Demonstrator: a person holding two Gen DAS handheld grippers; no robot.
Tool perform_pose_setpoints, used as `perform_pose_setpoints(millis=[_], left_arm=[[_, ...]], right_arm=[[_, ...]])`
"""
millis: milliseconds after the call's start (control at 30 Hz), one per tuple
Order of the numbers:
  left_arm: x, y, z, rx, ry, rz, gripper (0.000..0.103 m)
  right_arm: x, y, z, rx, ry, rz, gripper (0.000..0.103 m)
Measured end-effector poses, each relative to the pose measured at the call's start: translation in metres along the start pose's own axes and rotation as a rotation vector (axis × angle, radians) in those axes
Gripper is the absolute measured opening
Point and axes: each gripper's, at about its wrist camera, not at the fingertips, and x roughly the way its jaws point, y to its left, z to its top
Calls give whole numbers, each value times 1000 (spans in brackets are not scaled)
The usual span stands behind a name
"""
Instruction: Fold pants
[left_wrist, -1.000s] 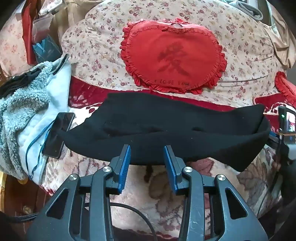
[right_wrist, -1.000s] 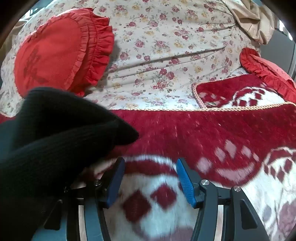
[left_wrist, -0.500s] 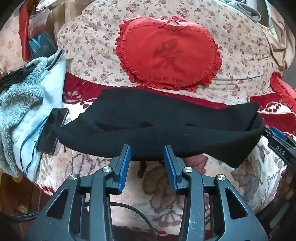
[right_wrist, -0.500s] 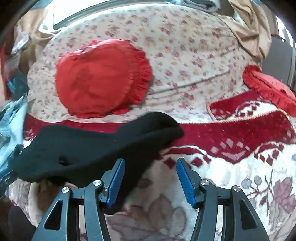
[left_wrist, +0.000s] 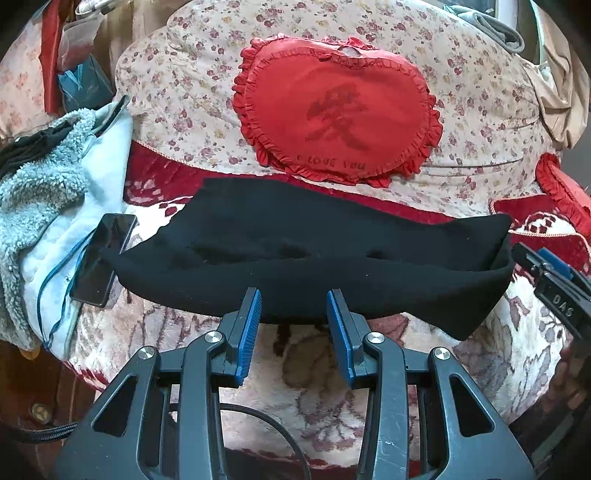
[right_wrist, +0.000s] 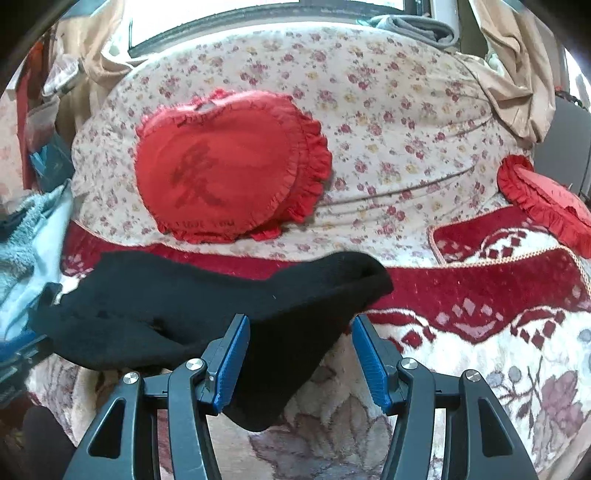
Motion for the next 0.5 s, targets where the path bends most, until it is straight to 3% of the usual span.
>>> perform_pose_setpoints(millis=[500], left_arm=[[2, 6, 2, -14, -4, 15, 36]], right_arm=[[-5, 23, 5, -52, 4, 69, 56]])
